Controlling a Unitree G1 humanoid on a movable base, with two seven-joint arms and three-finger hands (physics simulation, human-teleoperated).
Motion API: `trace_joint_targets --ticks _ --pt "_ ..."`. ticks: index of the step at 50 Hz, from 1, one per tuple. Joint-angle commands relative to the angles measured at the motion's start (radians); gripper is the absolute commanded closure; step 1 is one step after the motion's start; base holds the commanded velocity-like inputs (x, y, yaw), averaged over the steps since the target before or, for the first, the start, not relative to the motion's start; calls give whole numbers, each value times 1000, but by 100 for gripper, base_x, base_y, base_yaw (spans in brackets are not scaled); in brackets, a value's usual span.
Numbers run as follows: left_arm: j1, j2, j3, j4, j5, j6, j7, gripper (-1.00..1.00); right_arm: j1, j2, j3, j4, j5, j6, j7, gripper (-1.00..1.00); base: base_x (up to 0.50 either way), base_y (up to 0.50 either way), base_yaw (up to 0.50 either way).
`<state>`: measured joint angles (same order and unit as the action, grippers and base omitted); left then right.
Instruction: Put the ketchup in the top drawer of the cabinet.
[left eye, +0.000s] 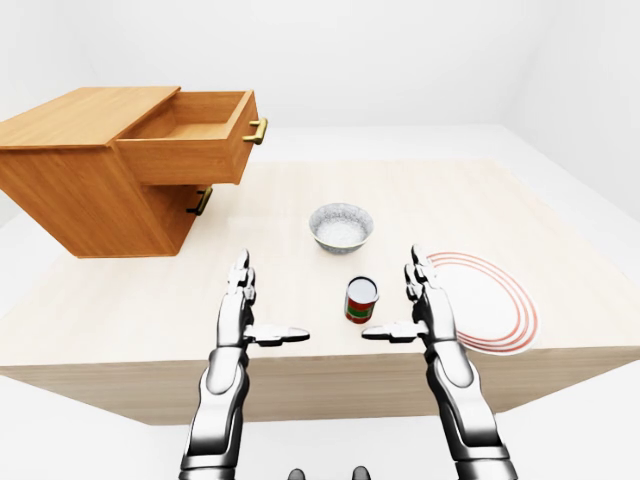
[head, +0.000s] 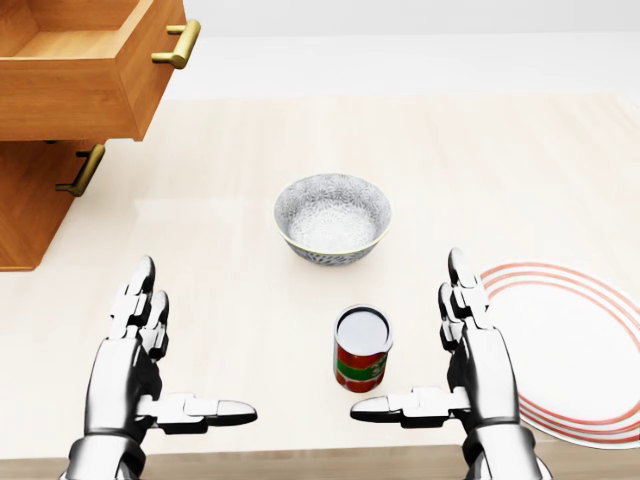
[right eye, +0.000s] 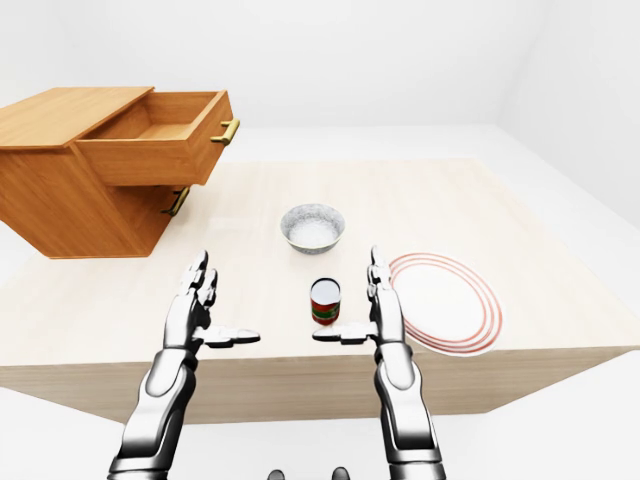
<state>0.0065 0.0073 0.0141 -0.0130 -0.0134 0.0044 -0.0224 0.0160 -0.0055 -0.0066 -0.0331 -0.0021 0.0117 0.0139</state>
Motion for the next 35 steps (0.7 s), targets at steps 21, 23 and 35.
trace_joint_targets --ticks 21,23,35 --pt "245 -4 73 -580 -112 83 -125 -100 263 0 36 -592 -85 76 43 -98 0 0 0" --pt "269 -9 83 -637 -125 83 -137 -100 276 0 38 -616 -87 76 44 -99 0 0 0" --pt "349 -59 197 -860 -231 83 -233 -100 354 5 45 -785 -104 76 29 -98 0 0 0"
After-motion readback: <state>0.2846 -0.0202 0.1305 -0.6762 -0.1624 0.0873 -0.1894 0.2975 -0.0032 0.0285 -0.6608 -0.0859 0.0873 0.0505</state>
